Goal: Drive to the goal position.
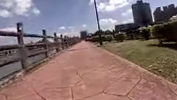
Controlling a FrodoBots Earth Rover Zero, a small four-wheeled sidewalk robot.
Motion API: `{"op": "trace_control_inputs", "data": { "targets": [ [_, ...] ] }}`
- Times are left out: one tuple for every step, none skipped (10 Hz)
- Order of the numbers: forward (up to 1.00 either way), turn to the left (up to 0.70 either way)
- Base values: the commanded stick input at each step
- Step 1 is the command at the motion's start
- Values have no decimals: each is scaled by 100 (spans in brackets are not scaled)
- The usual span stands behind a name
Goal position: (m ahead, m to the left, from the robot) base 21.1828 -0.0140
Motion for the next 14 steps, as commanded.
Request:
{"op": "trace_control_inputs", "data": {
  "targets": [
    [70, 0],
    [70, 0],
    [70, 0],
    [70, 0],
    [70, 0],
    [70, 0],
    [70, 0],
    [70, 0],
    [70, 0],
    [70, 0],
    [70, 0],
    [70, 0],
    [70, 0],
    [70, 0]
  ]
}}
